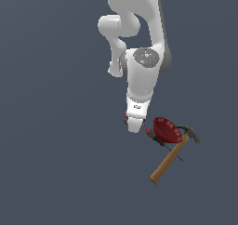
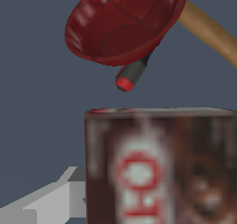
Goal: Pick up a designated object from a clutter of objects.
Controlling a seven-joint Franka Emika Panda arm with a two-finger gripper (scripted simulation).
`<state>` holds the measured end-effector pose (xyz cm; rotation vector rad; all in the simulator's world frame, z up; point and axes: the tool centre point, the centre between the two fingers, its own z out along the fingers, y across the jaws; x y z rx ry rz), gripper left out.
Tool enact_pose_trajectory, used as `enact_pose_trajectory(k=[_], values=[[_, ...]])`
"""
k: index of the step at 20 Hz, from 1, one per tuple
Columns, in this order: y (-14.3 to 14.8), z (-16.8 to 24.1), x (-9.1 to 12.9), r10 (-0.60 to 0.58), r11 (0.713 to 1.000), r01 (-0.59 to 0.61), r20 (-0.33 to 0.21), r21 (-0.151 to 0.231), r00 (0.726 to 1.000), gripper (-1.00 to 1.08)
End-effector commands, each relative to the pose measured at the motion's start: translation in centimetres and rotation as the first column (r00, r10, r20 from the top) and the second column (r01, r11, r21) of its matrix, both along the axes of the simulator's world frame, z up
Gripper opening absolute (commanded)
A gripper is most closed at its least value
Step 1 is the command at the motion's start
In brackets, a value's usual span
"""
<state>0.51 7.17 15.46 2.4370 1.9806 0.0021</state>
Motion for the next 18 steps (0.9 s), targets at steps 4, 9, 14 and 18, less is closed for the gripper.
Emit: enact_pose_trajectory(k=[4, 9, 14, 18], values=[[2.4, 5.4, 1.3, 0.000, 1.000, 0.000, -0.001, 0.001, 1.000, -1.00], [4.5, 10.1, 2.5, 0.000, 1.000, 0.000, -0.001, 0.001, 1.000, -1.00], [6.5, 14.7, 3.9, -0.001, 1.000, 0.001, -0.002, 0.001, 1.000, -1.00], [7.8, 17.8, 4.8, -0.001, 1.000, 0.001, -0.002, 0.001, 1.000, -1.00]])
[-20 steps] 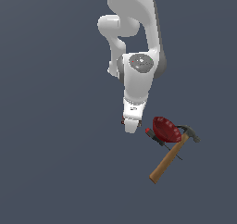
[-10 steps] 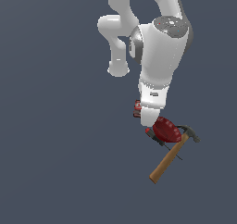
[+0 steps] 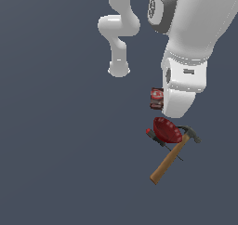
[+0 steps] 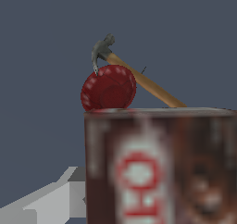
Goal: Pick up a designated object from a clutter of objects.
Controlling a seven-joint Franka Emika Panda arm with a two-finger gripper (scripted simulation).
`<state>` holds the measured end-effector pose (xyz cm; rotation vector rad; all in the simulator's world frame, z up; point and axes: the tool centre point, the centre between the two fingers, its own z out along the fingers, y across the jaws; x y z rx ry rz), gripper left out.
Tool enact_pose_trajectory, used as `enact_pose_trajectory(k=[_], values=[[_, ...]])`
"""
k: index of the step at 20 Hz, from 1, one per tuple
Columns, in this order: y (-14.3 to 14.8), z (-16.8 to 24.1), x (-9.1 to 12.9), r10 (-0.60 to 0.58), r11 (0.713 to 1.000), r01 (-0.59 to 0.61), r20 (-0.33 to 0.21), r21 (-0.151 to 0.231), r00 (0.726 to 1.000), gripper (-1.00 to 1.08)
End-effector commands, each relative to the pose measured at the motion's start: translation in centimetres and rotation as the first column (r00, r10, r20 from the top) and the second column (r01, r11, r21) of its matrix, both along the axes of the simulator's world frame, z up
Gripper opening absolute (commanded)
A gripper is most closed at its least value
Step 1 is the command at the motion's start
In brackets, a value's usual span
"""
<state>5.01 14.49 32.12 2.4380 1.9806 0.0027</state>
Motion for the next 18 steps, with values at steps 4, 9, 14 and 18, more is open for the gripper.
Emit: enact_pose_trajectory(k=[4, 9, 14, 18], values=[[1.5, 3.4, 1.1, -0.001, 1.000, 0.001, -0.001, 0.000, 1.000, -1.00], [2.3, 5.2, 1.7, -0.002, 1.000, 0.002, -0.002, 0.000, 1.000, -1.00], [2.7, 6.1, 2.1, -0.002, 1.000, 0.002, -0.002, 0.000, 1.000, -1.00], [2.8, 6.4, 2.2, -0.002, 1.000, 0.002, -0.002, 0.000, 1.000, -1.00]])
